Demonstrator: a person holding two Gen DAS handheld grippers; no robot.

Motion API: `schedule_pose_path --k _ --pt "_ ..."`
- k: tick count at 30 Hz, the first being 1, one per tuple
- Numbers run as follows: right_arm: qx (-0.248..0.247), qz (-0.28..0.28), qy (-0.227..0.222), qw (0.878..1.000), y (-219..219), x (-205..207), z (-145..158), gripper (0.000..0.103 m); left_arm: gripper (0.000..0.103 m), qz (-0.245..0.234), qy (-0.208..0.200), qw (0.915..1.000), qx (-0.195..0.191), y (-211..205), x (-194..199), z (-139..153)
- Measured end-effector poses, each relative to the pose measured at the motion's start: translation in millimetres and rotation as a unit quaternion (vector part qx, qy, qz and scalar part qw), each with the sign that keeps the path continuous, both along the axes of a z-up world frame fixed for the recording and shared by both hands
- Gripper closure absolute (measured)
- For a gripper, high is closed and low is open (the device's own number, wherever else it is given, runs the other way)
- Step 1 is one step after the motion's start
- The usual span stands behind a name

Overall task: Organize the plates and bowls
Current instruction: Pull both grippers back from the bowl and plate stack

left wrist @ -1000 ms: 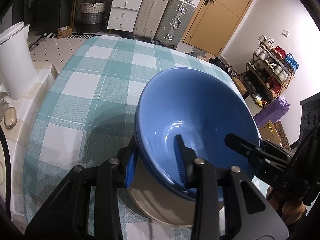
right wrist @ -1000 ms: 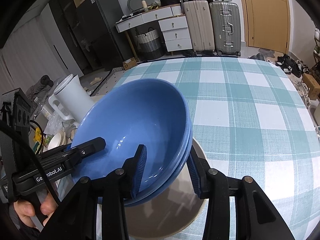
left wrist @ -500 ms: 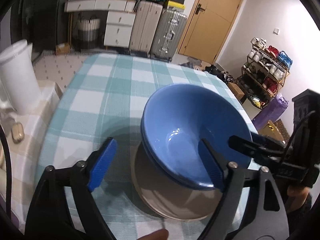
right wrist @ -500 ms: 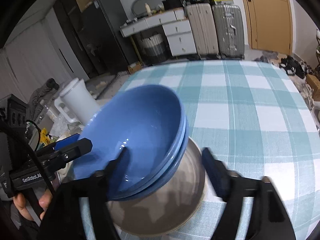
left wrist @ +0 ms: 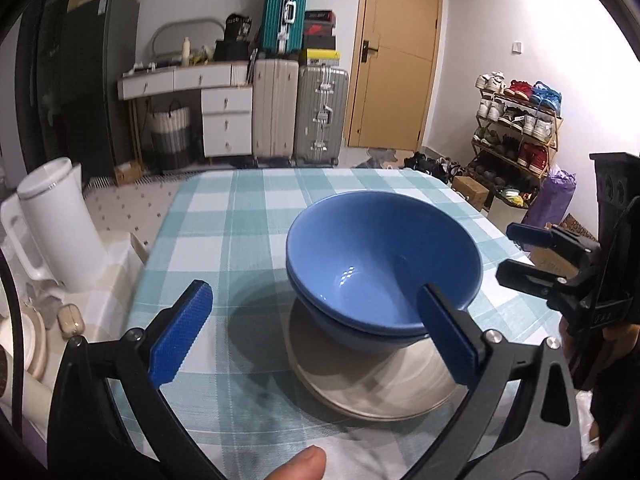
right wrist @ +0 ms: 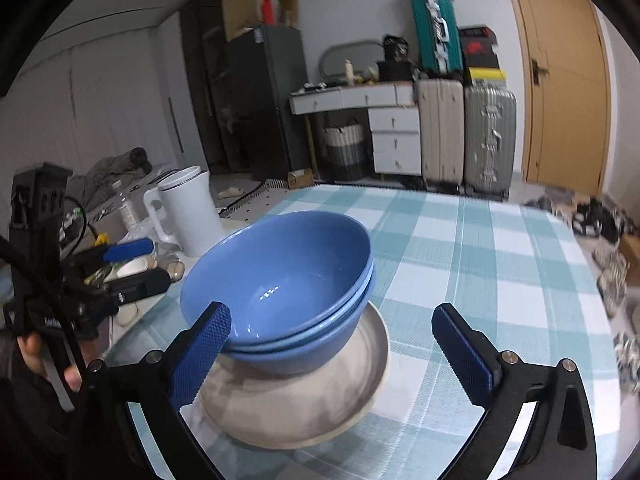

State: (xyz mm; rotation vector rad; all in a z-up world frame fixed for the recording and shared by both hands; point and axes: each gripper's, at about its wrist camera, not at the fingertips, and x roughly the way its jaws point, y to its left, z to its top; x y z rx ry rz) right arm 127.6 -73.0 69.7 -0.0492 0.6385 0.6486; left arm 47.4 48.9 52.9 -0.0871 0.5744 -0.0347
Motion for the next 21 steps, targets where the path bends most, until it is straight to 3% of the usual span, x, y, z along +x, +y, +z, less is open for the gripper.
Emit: schedule_pose_path --k 6,12,21 --pt "0.03 0.009 -0.022 0.999 -19 -22 -3 0.001 0.001 -0.013 -0.043 0.999 0.006 1 -33 -4" --pt "0.032 0.005 -0.064 0.997 -35 -44 -9 0.0 0.001 -0.012 -0.057 0.9981 0.02 7 -51 -20" --pt "0.042 0.001 -0.09 0.995 -48 -62 -24 0.0 0.001 -0.008 -0.09 0.9957 0.023 17 -66 -45"
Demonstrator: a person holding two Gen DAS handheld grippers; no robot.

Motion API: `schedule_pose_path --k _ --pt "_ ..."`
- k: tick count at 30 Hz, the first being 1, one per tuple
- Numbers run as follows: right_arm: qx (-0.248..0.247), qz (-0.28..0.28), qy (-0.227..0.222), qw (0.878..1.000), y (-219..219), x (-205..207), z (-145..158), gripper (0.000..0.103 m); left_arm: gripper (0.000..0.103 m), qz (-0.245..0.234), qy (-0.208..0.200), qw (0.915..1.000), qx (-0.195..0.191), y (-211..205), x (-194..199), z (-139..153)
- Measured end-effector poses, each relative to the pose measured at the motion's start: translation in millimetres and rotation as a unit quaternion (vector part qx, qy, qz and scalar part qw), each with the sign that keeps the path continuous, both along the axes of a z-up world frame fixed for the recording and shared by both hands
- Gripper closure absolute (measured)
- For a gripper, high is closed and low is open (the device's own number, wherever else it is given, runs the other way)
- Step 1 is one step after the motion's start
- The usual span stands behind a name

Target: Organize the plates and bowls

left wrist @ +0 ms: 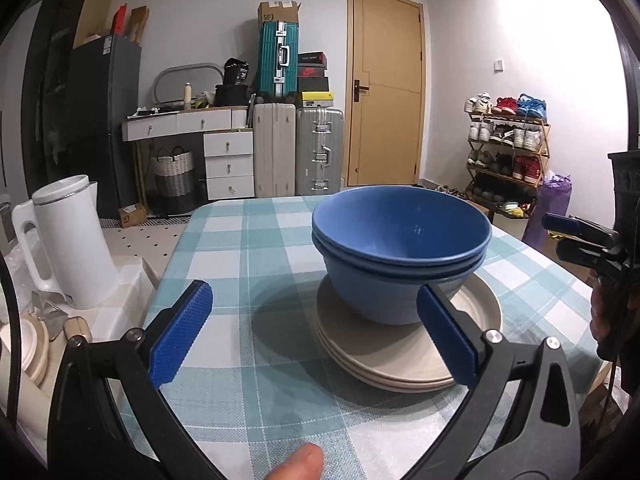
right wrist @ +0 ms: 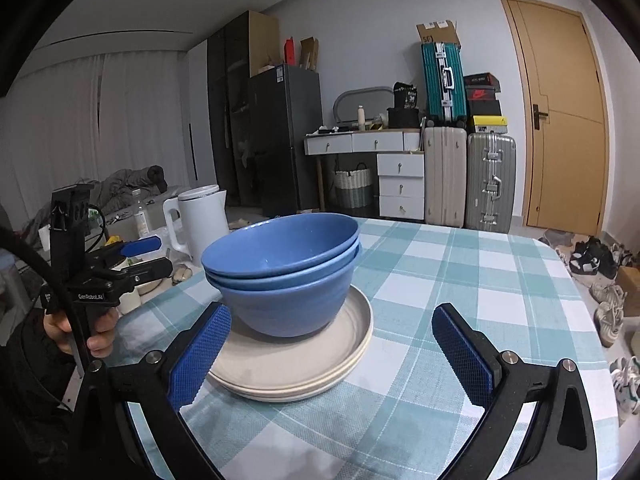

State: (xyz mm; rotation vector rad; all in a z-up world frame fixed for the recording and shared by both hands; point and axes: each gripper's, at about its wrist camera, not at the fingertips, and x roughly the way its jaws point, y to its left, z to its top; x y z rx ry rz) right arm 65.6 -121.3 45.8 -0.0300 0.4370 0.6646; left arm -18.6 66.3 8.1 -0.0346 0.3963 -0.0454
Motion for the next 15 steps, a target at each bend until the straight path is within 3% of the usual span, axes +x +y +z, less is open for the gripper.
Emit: schedule_pose_path --k 8,15 --pt "0.012 0.016 -0.012 1.0 -3 -6 -10 0.0 0.001 -0.028 -0.011 0.9995 0.009 -3 -2 -14" --pt "0.011 0.019 -0.003 1.0 -2 -2 -20 0.0 0.001 -0.019 -0.017 0.9996 -0.014 4 1 -15"
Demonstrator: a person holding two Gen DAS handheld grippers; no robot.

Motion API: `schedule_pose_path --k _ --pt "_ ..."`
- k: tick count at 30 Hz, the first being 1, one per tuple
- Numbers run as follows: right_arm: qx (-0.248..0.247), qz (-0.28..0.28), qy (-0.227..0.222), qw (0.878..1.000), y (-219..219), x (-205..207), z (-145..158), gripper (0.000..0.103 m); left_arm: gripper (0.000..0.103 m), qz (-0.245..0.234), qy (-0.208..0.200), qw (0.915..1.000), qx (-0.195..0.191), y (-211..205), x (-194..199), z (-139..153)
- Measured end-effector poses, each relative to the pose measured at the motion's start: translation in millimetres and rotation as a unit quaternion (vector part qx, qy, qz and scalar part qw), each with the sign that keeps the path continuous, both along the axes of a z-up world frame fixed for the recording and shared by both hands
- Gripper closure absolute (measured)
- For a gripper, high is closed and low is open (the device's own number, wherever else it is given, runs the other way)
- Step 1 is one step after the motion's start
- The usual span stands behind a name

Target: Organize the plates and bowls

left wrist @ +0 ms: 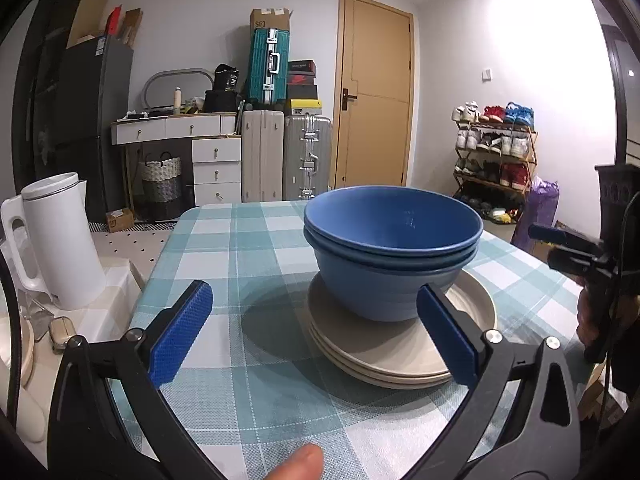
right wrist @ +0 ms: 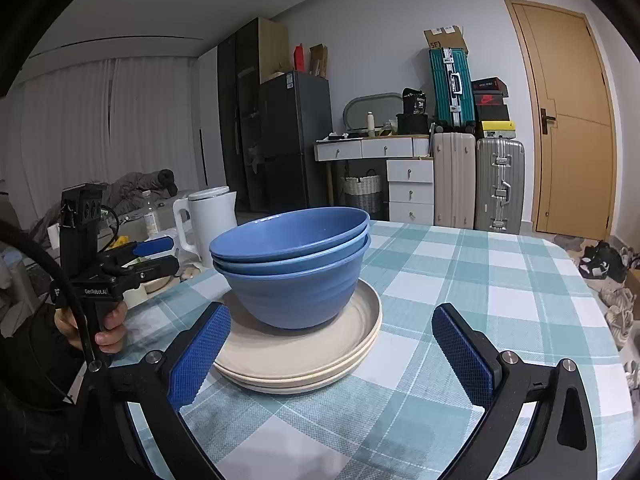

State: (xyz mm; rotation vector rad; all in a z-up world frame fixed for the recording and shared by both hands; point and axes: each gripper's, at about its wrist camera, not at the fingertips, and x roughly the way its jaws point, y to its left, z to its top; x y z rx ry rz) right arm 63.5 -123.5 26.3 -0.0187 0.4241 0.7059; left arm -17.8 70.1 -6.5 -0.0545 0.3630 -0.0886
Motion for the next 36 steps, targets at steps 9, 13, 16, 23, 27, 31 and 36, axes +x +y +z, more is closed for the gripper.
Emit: schedule_pose_path --k 9,13,16,23,27,31,36 --pt "0.007 -0.003 -0.001 1.0 -2 -1 -5 0.0 0.001 -0.009 -0.004 0.9999 0.004 0 2 -1" --pt "0.013 -0.005 -0.006 1.0 -5 -2 -6 0.0 0.001 -0.014 -0.002 0.9999 0.004 0 5 -3" --pt "0.016 -0.003 -0.005 1.0 -6 0 -7 0.0 0.001 -0.012 -0.002 0.9999 -0.004 2 8 -4" --pt "0.017 -0.003 -0.004 1.0 -5 0 -8 0.0 0.001 -0.01 -0.001 0.9999 -0.01 4 13 -8" --pt "0.017 -0.003 -0.005 1.0 -6 0 -7 0.0 0.001 -0.01 -0.001 0.9999 -0.01 4 13 -8" --pt "0.017 -0.003 -0.005 1.0 -6 0 -8 0.0 0.001 -0.01 0.0 0.9999 -0.01 4 13 -8" --pt "0.018 -0.003 -0.004 1.0 -6 0 -7 0.0 0.001 -0.009 -0.001 0.9999 -0.011 4 11 -8"
